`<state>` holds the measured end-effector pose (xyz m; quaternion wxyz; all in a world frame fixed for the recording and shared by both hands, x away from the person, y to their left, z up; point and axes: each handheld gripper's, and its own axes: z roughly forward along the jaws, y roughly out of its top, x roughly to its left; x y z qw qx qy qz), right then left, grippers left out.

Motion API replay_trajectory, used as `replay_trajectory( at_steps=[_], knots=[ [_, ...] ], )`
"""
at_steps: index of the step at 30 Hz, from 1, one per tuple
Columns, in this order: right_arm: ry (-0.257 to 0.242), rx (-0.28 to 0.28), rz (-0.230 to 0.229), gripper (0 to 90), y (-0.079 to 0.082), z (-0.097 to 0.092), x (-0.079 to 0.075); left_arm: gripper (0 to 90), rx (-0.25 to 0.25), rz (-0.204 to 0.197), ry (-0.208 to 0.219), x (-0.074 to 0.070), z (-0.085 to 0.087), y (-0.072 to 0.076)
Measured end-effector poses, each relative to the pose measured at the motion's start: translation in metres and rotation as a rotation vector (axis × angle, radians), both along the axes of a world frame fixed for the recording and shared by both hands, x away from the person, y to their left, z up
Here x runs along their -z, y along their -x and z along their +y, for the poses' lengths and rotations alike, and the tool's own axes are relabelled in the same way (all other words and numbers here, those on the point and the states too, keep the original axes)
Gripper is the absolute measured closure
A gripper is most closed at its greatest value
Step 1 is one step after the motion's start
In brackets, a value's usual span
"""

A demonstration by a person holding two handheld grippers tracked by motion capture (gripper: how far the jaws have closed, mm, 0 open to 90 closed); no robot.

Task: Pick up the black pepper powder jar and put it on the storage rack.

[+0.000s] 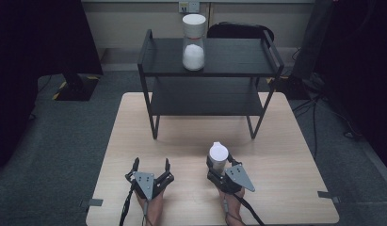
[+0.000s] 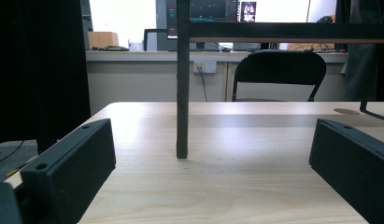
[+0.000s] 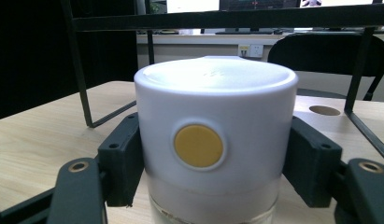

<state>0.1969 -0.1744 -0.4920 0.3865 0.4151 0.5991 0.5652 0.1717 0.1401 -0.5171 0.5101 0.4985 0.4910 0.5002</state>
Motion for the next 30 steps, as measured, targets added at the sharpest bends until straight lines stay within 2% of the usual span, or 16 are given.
replay_trajectory(
  at_steps=[11, 17, 30],
  knots=[
    [0.002, -0.02, 0.006, 30.1, -0.001, -0.004, -0.003, 0.0, 0.003, 0.0, 0.0, 0.0, 0.0, 0.0],
    [0.032, -0.041, -0.014, 30.2, 0.001, -0.005, -0.01, 0.0, 0.003, 0.0, 0.0, 0.0, 0.0, 0.0],
    [0.03, -0.086, -0.021, 30.3, 0.0, -0.015, -0.025, 0.0, 0.004, 0.0, -0.001, 0.0, 0.001, 0.0]
  ],
)
